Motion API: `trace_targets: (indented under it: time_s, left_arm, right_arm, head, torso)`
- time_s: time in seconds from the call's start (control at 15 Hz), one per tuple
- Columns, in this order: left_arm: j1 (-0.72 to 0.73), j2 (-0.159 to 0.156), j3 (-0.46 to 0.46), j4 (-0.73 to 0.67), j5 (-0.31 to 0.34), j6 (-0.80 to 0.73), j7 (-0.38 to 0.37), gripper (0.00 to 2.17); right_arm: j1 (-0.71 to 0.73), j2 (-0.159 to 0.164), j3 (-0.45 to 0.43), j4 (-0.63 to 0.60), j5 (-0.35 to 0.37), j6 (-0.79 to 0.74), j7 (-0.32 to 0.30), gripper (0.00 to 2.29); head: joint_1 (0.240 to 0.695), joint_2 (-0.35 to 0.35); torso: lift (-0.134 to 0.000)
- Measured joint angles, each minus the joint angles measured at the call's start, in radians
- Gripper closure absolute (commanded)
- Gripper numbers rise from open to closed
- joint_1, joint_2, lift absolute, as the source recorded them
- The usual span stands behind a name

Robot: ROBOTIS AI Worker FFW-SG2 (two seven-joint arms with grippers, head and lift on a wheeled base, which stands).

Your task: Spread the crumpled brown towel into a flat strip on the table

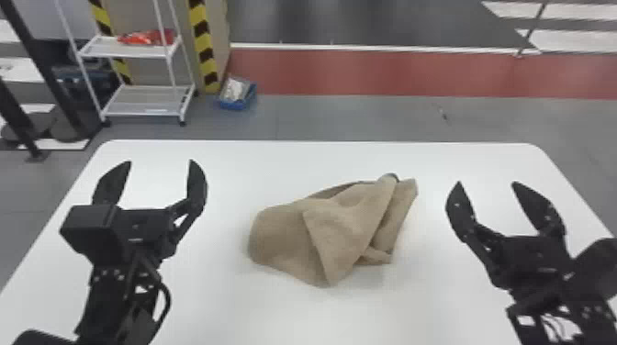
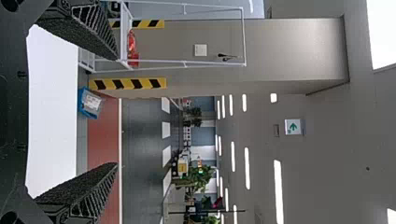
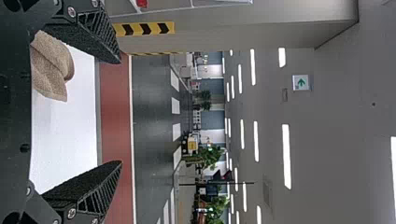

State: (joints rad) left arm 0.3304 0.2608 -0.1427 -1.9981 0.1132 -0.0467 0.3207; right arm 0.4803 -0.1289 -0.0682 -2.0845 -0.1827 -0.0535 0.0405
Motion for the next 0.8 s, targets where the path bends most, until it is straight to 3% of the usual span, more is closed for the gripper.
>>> trace_targets:
  time_s: [0.8]
  left_arm:
    - [-0.004, 0.001, -0.007, 0.010, -0.001, 0.000, -0.001, 0.08]
  right_arm:
    - [-0.018, 0.002, 0.009, 0.012, -0.015, 0.016, 0.008, 0.13]
  head:
    - [0.695, -0.023]
  torso:
    - [-0.124]
